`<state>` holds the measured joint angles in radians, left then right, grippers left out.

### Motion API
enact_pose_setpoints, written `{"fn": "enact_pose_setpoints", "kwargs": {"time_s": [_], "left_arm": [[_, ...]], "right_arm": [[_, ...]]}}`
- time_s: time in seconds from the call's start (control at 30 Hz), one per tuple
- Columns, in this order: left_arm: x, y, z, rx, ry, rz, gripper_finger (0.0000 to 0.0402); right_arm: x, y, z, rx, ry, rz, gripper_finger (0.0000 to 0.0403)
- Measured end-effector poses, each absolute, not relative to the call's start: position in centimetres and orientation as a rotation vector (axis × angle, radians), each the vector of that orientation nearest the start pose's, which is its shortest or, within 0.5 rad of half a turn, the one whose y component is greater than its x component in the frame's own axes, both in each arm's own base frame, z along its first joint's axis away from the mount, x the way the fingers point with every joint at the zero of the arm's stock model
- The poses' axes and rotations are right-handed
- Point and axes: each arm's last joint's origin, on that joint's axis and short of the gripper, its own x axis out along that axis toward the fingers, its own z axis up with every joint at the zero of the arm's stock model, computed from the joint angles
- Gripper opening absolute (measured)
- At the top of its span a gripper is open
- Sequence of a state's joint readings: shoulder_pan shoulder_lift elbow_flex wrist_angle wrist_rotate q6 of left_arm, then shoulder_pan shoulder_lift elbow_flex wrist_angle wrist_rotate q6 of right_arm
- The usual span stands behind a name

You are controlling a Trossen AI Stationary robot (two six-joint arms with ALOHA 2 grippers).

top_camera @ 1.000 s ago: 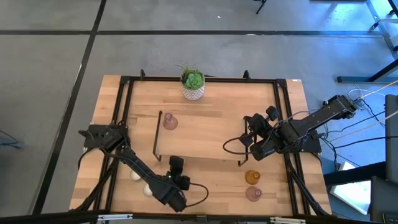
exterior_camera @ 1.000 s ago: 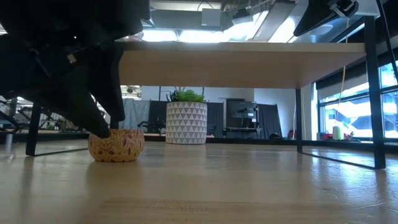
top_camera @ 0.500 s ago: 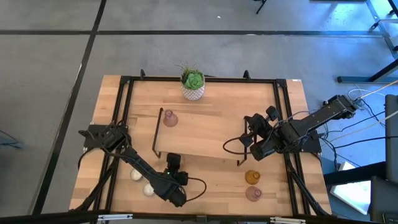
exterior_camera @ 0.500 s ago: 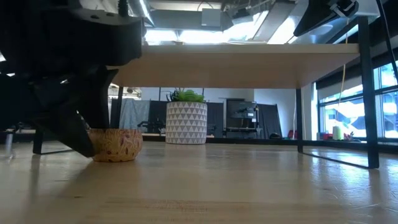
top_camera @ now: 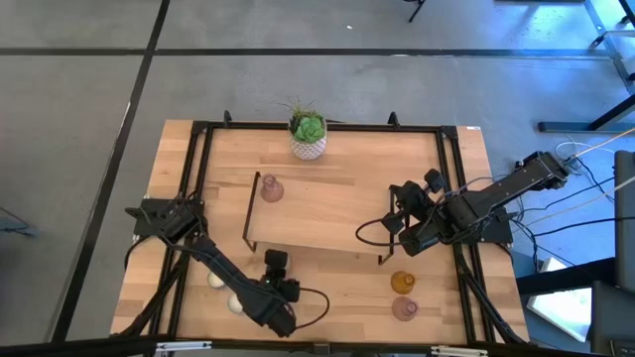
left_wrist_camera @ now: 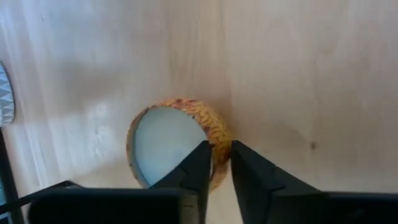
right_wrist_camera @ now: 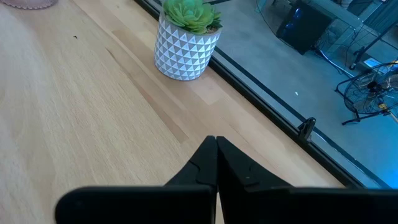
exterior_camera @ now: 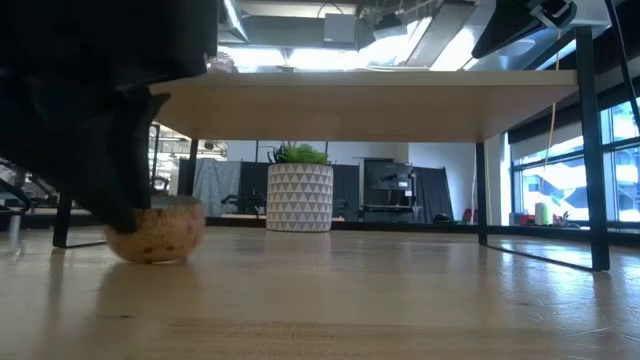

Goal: Pick & Place candle stick holders
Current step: Put the yellow scented candle on the shelf

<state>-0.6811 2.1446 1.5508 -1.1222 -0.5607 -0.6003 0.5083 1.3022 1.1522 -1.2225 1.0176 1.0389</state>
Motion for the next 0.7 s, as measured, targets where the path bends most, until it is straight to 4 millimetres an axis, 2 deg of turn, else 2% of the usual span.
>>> {"fn": "enact_pose_setpoints", "kwargs": {"time_s": [0.13, 0.43, 0.53, 0.7], "left_arm": [[30.9, -23.1, 15.4, 0.472, 1.294, 0.313, 0.0006], [30.7, -23.1, 18.0, 0.366, 1.235, 0.287, 0.0001], [30.6, -23.0, 18.9, 0.380, 1.177, 0.305, 0.0001], [30.6, -23.2, 18.8, 0.383, 1.209, 0.246, 0.0004]], "right_arm": [[20.2, 8.4, 29.9, -0.018, 0.630, -0.830, 0.0000], [20.2, 8.4, 29.9, -0.018, 0.630, -0.830, 0.0000], [20.2, 8.4, 29.9, -0.018, 0.630, -0.830, 0.0000], [20.2, 8.4, 29.9, -0.018, 0.630, -0.830, 0.0000]]}}
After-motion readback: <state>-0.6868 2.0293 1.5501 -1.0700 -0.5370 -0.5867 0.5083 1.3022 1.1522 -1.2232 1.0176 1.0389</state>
